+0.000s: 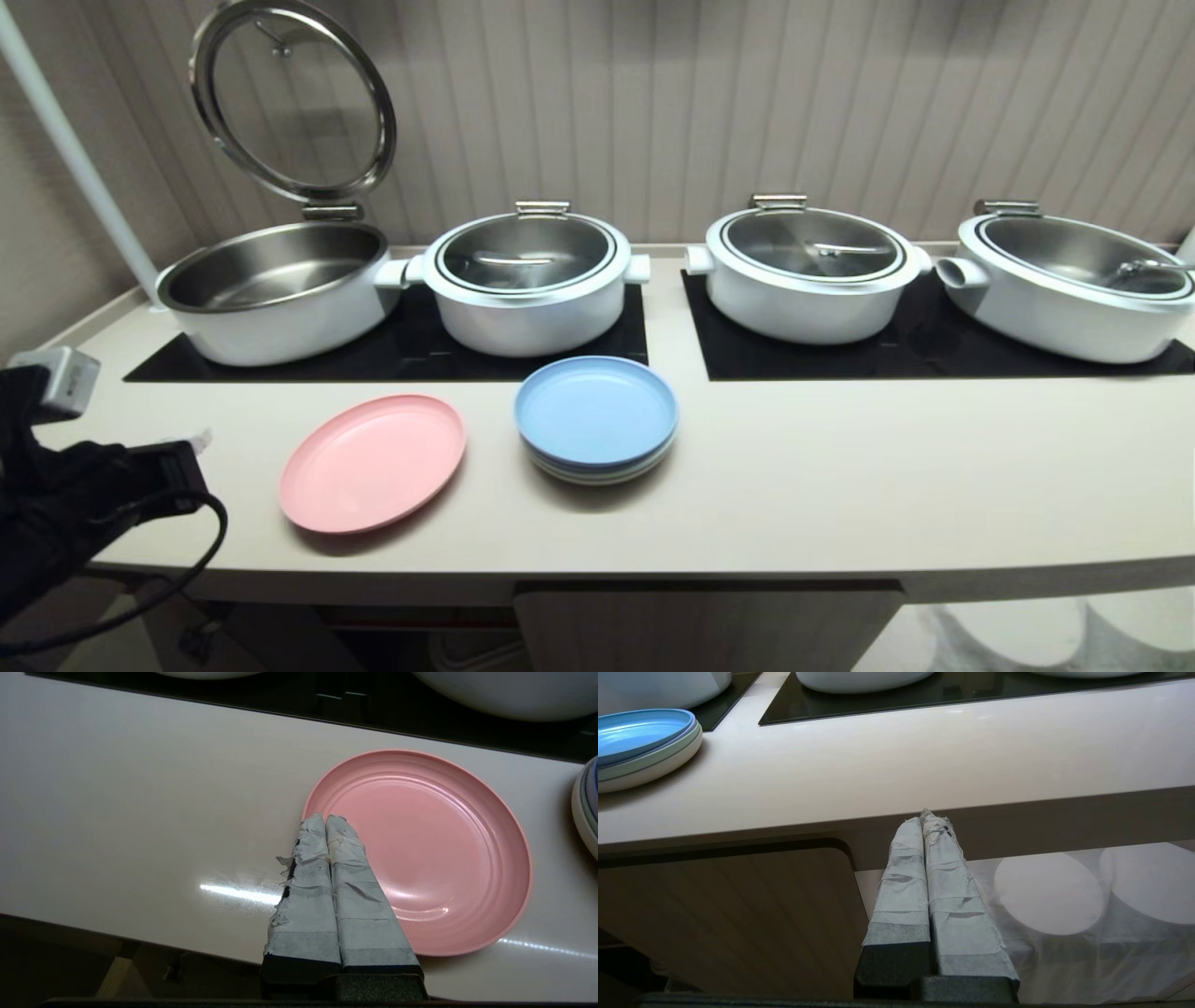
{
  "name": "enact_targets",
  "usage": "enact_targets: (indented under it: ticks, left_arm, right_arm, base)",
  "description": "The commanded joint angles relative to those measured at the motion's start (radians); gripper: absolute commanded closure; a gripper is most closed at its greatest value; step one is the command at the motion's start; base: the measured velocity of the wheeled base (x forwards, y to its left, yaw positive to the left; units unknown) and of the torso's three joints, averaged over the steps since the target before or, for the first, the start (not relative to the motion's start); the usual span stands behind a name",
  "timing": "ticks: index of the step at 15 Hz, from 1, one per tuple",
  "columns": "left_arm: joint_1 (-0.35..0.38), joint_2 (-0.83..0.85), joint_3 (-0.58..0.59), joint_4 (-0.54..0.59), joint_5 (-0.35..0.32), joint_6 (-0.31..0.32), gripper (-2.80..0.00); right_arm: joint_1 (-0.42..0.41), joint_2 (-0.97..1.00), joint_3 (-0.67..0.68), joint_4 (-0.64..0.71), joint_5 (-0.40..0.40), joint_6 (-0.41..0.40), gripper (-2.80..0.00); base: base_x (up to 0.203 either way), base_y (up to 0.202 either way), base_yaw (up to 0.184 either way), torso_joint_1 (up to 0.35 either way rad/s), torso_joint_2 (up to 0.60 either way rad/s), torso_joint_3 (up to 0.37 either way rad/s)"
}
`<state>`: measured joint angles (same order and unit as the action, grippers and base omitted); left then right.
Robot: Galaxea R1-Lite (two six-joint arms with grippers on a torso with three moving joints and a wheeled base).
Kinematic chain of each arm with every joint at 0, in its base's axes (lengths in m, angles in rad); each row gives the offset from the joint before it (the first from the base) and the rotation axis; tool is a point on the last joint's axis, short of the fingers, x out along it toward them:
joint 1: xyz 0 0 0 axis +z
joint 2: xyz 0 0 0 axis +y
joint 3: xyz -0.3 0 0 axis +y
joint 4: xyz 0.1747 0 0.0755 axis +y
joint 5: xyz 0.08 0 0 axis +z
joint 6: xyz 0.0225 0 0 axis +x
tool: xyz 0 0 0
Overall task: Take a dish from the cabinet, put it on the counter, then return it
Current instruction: Pick up the plate from the table
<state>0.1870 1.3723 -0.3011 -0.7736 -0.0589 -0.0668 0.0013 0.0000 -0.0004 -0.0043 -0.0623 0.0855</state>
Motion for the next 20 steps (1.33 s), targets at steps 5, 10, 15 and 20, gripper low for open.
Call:
enact_targets:
  ticks: [5, 10, 15, 20]
  left_arm:
    - [0.0, -0.235, 0.174, -0.005, -0.009, 0.042, 0.0]
    - [-0.003, -0.431, 0.285, 0.021, -0.025, 0.041, 0.0]
    - [-0.005, -0.68, 0.294, 0.285, -0.083, 0.041, 0.0]
    - [-0.025, -1.005, 0.299, 0.588, -0.133, 0.042, 0.0]
  right_arm:
    - [0.0, 0.0, 0.0, 0.0, -0.001, 0.0, 0.0]
    - [0.0, 0.0, 0.0, 0.0, -0.001, 0.0, 0.0]
    - [0.0, 0.0, -0.001, 0.0, -0.001, 0.0, 0.0]
    - [0.0, 0.0, 0.0, -0.001, -0.001, 0.0, 0.0]
  base:
    - [0.0, 0.0, 0.0, 0.0, 0.0, 0.0]
    - [0.0, 0.0, 0.0, 0.0, 0.0, 0.0]
    - [0.0, 0.0, 0.0, 0.0, 0.0, 0.0]
    - [0.0, 0.0, 0.0, 0.0, 0.0, 0.0]
